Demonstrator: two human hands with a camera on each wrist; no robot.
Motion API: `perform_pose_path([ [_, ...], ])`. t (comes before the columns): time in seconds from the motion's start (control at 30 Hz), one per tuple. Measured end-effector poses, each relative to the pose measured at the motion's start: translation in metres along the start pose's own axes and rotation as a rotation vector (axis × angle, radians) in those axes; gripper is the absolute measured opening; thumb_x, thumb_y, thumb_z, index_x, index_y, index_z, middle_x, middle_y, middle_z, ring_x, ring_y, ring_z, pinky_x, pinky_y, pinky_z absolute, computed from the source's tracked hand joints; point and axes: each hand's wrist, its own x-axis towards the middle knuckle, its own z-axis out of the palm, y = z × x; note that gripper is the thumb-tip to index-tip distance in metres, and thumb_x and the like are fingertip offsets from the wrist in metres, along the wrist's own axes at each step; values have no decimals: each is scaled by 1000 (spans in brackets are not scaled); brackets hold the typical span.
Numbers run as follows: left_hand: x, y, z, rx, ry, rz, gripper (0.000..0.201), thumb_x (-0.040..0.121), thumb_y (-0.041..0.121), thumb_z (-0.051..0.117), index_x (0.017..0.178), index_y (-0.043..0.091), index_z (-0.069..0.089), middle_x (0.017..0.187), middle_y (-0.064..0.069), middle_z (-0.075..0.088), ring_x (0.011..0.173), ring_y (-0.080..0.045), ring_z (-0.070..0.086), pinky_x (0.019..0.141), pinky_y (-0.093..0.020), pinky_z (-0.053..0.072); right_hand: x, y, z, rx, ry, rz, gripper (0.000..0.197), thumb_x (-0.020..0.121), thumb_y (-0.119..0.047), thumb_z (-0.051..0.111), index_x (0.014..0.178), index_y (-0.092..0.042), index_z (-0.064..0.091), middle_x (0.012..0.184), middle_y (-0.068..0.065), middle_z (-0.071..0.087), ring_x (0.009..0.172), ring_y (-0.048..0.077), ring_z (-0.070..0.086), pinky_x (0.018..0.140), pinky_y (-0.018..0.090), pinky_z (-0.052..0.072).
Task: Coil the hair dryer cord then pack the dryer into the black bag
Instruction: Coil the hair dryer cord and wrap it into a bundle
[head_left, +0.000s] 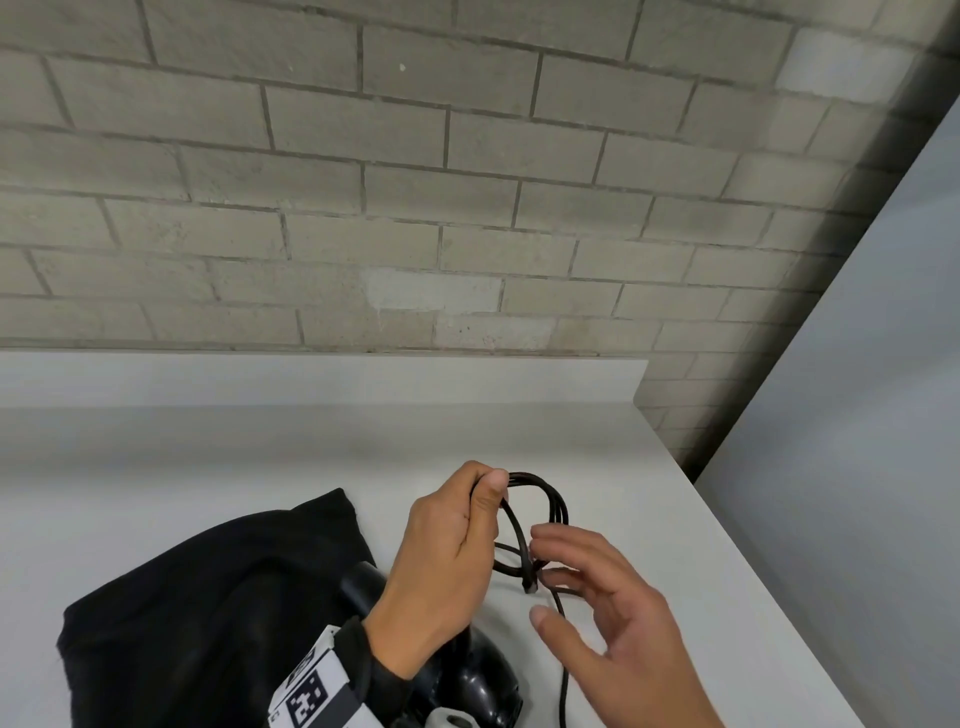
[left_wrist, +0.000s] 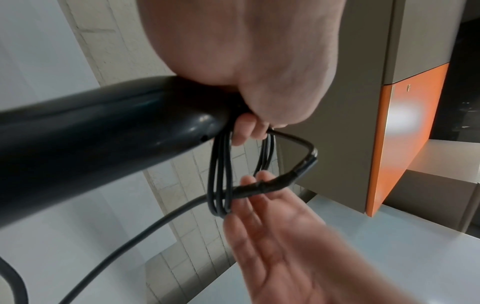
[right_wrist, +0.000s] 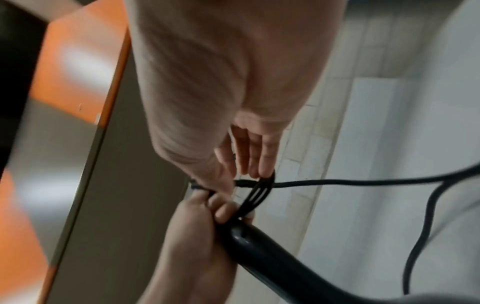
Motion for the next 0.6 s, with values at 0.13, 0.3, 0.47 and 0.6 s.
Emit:
perform_pose_path([
  [0.13,0,1,-1,0,-9,7,32,96,54,34,82,32,54,50,9,41,48,-7,38,50,-37,40,2,15,10,-508,72,-226,26,90,-22,60,116,-23,64,127,-14,56,110,3,56,92,9,43],
  [0.3,-1,-1,-1,46,-10,42,40,96,64,27,84,35,52,52,8,45,48,-8,41,52,-42,43,9,7,11,-588,42,-247,19,96,-36,52,104,-27,67,113,-16,61,101,3,53,88,8,40],
  [0.47,-2,-4,-1,145,21,92,40,96,64,23,91,35,50,52,6,43,47,-11,42,49,-40,41,11,-25,3,-76,51,61,15,95,-33,49,96,-32,64,96,-3,73,96,15,67,85,21,49],
  [0.6,-1,-6,0,189,25,99,38,99,59,23,98,32,50,49,10,37,44,-11,35,48,-27,31,21,-51,-23,373,160,220,36,83,-38,67,84,-3,59,63,7,59,68,29,67,79,34,56],
])
